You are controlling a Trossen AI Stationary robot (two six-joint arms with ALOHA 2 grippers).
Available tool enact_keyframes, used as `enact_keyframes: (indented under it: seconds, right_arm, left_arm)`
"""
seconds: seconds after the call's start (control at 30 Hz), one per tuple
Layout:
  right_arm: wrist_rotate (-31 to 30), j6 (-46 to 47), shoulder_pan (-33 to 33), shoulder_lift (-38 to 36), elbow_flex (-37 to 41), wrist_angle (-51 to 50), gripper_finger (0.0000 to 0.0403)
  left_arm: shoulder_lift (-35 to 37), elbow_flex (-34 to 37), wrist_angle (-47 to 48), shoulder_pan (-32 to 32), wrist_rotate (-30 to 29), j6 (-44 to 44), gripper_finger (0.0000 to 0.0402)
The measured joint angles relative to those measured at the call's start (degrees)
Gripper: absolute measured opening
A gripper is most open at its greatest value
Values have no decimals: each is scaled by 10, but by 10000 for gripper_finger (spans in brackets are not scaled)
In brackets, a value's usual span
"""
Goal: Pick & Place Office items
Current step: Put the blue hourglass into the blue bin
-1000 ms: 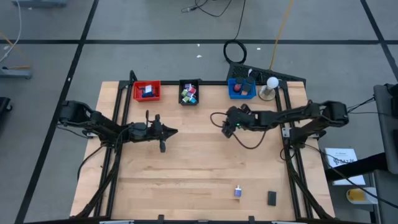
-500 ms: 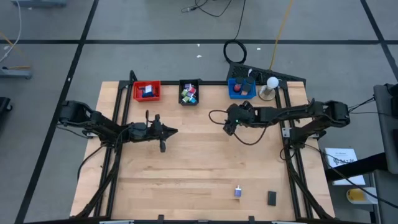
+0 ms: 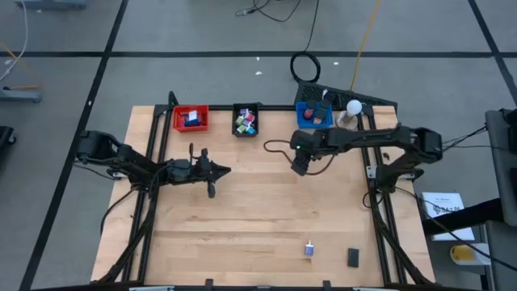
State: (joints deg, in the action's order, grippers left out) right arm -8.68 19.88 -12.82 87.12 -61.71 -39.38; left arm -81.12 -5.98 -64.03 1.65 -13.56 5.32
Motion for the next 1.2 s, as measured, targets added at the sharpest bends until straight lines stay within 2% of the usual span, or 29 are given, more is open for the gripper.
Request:
enact_keyframes:
  seconds: [0.23,0.5,0.67,0.77,0.9,1.07,1.2]
  right_arm:
    - [12,-13,-5,33,0,16,290]
    - [13,-14,-26,28,0,11,197]
    - [7,-24,-46,14,-32,-10,197]
    - [-41,-29,-63,2,-83,-30,197]
    - [-64,-39,-111,7,-134,-34,197]
    - [-62,-51,-179,9,-140,-32,197]
    - [-63,-61,-209,8,-139,-29,197]
  left_arm:
    - [0,0,0,0,0,0,31]
    - [0,0,0,0,0,-1,31]
    - [0,0,0,0,0,-1,31]
    - [0,0,0,0,0,-1,31]
    - [0,0,0,0,0,-1,31]
    - [0,0,0,0,0,0,31]
    - [0,0,1,0,0,-3,31]
